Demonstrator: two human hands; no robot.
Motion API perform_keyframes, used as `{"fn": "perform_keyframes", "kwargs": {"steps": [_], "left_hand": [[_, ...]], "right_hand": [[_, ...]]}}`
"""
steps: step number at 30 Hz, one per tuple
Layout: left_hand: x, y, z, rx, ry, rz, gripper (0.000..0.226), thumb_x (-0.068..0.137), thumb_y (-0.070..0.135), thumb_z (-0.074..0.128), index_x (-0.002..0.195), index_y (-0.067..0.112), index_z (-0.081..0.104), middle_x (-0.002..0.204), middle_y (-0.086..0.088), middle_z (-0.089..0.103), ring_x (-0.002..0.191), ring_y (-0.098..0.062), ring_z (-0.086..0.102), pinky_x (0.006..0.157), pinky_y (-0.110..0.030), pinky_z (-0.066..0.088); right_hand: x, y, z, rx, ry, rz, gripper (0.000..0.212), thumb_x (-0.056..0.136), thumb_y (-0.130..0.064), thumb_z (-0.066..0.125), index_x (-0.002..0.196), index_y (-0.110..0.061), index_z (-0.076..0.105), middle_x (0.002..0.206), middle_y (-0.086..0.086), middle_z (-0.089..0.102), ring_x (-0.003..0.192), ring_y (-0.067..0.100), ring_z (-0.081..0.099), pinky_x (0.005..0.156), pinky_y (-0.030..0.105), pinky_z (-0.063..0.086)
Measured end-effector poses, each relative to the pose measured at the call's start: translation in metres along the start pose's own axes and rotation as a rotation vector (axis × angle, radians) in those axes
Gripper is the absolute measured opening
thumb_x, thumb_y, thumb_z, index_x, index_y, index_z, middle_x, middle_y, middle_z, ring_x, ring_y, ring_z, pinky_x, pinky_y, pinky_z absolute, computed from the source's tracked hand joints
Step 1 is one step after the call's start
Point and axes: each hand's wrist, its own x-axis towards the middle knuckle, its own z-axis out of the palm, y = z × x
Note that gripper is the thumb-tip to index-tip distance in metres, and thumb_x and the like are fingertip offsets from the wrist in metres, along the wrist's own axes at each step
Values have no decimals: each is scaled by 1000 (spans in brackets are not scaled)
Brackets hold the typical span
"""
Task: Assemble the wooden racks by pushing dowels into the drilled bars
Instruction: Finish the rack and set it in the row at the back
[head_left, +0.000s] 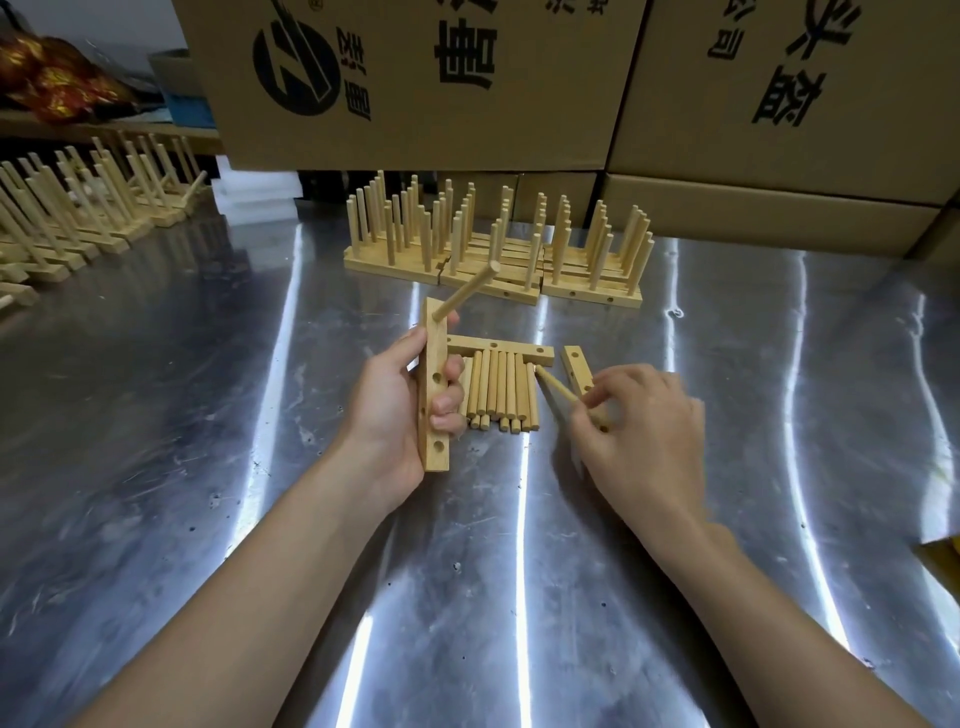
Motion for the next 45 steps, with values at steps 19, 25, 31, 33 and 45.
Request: {"fn": "perform_keyframes", "kwargs": {"steps": [19, 25, 31, 33, 45], "left_hand": [[-2, -6, -2, 1, -152, 180, 43, 86, 14, 81, 127, 20, 71, 97, 2, 67, 49, -2, 39, 38, -13, 32], [-3, -7, -1, -26, -154, 156, 41, 87, 13, 80, 126, 20, 73, 98, 2, 65, 50, -3, 41, 38, -13, 33], [-2, -7, 0, 0, -171, 183, 50, 81, 16, 85, 129, 21, 71, 94, 5, 63, 54, -3, 39, 38, -14, 33], [-1, -7, 0, 38, -137, 219, 54, 80, 17, 87, 131, 20, 69, 91, 6, 65, 54, -3, 37, 38, -14, 33], [1, -6, -2, 68, -156, 252, 44, 89, 12, 80, 130, 20, 67, 93, 4, 64, 60, -4, 39, 40, -15, 32]], "right_hand": [[-12, -27, -42, 950, 79, -46, 22, 96, -2, 75, 109, -21, 76, 104, 2, 77, 97, 28, 73, 90, 39, 60], [-12, -25, -42, 908, 67, -56, 23, 95, -1, 76, 107, -22, 75, 102, 1, 76, 97, 28, 72, 88, 43, 60], [-11, -22, -40, 862, 40, -93, 26, 95, -3, 75, 106, -27, 73, 103, 0, 75, 95, 27, 71, 83, 50, 60], [-12, -21, -39, 848, 25, -106, 28, 95, -4, 74, 106, -29, 73, 103, -1, 75, 94, 27, 70, 80, 53, 59], [-14, -27, -37, 836, 7, -115, 20, 90, -15, 84, 102, -29, 78, 97, -6, 77, 83, 21, 70, 73, 40, 58]]}}
